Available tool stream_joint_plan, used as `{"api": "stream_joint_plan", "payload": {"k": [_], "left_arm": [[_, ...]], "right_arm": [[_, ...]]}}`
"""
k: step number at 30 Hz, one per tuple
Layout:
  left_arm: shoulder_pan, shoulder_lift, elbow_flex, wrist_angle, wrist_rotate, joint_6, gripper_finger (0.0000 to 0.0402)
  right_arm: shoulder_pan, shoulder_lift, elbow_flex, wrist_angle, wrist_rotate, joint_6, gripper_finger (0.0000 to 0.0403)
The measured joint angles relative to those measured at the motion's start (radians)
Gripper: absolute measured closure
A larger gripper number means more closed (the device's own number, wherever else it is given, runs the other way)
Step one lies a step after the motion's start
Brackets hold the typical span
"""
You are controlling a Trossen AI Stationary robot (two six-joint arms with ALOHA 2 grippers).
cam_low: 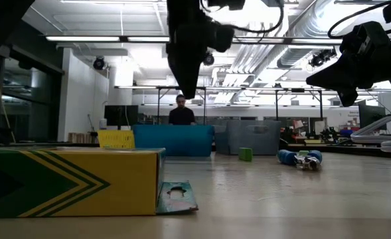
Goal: Pick & Place School Supplies
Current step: Put the crayon box into the blue bin
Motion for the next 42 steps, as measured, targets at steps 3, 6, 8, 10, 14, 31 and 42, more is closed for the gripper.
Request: {"api": "stream_joint_plan", "payload": {"k": [3,6,8,10,14,31,42], "left_arm": [[-0.044,0.000,0.000,-0.001,0.041,-0.036,0.0263],[-0.092,0.000,0.000,-0.006,0.047,-0.085,0.0263],[-0.122,0.000,0.000,-0.010,0.047,-0.130,0.0263],[-0.149,0.000,0.000,-0.010,0.046,-0.192,0.0263],[-0.198,0.000,0.000,-0.010,0.062,-0.331,0.0263],[-0.373,0.000,0.000,0.001,0.081,-0.487,0.0263],[-0.417,0.000,0.000,0.002,0.102,-0.490,0.0263]], "right_arm": [[0.000,0.000,0.000,0.000,0.000,0.000,0.0400],[0.000,0.000,0.000,0.000,0.000,0.000,0.0400],[0.000,0.000,0.000,0.000,0.000,0.000,0.0400],[0.000,0.000,0.000,0.000,0.000,0.000,0.0400],[0.000,0.000,0.000,0.000,0.000,0.000,0.0400],[0.000,0.000,0.000,0.000,0.000,0.000,0.0400],[0.000,0.000,0.000,0.000,0.000,0.000,0.0400]]}}
